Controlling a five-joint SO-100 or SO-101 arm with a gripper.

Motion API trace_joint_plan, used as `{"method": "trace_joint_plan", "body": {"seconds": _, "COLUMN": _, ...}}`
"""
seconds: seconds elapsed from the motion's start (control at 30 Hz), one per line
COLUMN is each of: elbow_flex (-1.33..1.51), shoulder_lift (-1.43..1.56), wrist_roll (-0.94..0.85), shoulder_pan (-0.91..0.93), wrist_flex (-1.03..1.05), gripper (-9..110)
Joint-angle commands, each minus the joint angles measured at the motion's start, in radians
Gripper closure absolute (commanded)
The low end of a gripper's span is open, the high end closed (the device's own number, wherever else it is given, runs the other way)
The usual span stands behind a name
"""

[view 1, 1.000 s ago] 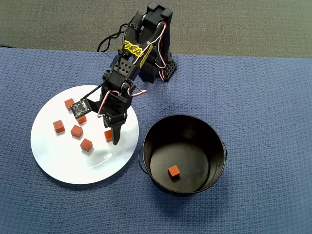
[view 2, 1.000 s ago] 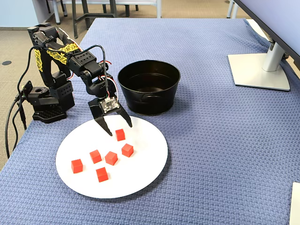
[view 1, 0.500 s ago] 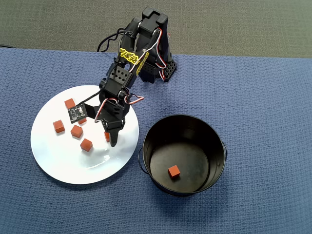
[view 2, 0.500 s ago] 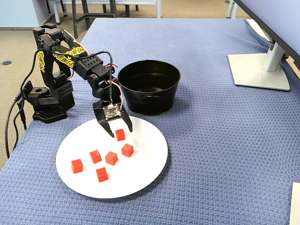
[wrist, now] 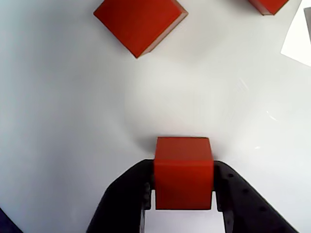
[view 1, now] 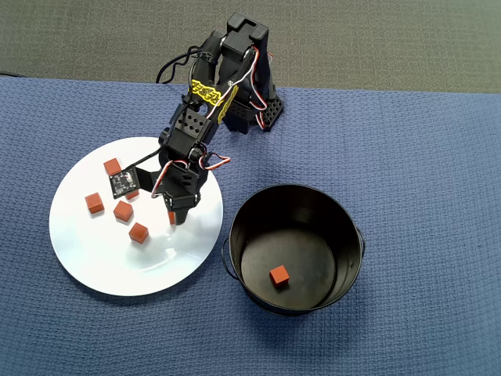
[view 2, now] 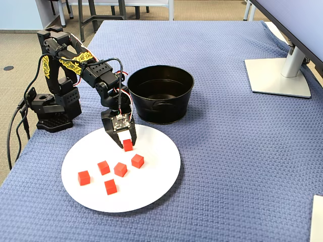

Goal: Pick up the red cubes from the white plate and place them in the black recipient

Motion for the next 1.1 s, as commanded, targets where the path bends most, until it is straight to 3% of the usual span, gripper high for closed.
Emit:
{"method": "trace_joint_plan", "body": {"seconds": 0.0, "elbow_flex": -0.054, "shoulder_lift": 0.100, "wrist_roll": 0.043, "shoulder_pan": 0.009, "wrist_flex": 0.006, "gripper": 102}}
{"method": "trace_joint_plan", "body": {"seconds": 0.3, "elbow_flex": -0.396, "shoulder_lift": 0.405, "wrist_roll": 0.167, "shoulder_pan": 0.064, "wrist_flex": 0.459, "gripper": 102}}
{"method": "trace_joint_plan", "body": {"seconds": 0.43, "elbow_flex": -0.466, "shoulder_lift": 0.540, "wrist_roll": 0.290, "shoulder_pan": -0.044, "wrist_flex": 0.563, "gripper": 102}}
{"method": "trace_joint_plan", "body": {"seconds": 0.7, "elbow_flex": -0.397, "shoulder_lift": 0.489, "wrist_roll": 0.629, "shoulder_pan": -0.506, "wrist_flex": 0.466, "gripper": 102}}
{"method": "trace_joint_plan", "body": {"seconds": 0.87, "elbow_flex": -0.337, "shoulder_lift": 0.434, "wrist_roll": 0.730, "shoulder_pan": -0.693, "wrist_flex": 0.344, "gripper": 102}}
{"method": "trace_joint_plan", "body": {"seconds": 0.9, "elbow_flex": -0.337, "shoulder_lift": 0.420, "wrist_roll": 0.727, "shoulder_pan": -0.719, "wrist_flex": 0.336, "gripper": 96}}
{"method": "trace_joint_plan", "body": {"seconds": 0.97, "elbow_flex": -0.365, "shoulder_lift": 0.400, "wrist_roll": 0.693, "shoulder_pan": -0.747, "wrist_flex": 0.374, "gripper": 65}}
{"method": "trace_joint_plan", "body": {"seconds": 1.07, "elbow_flex": -0.390, "shoulder_lift": 0.434, "wrist_roll": 0.580, "shoulder_pan": -0.689, "wrist_flex": 0.433, "gripper": 59}}
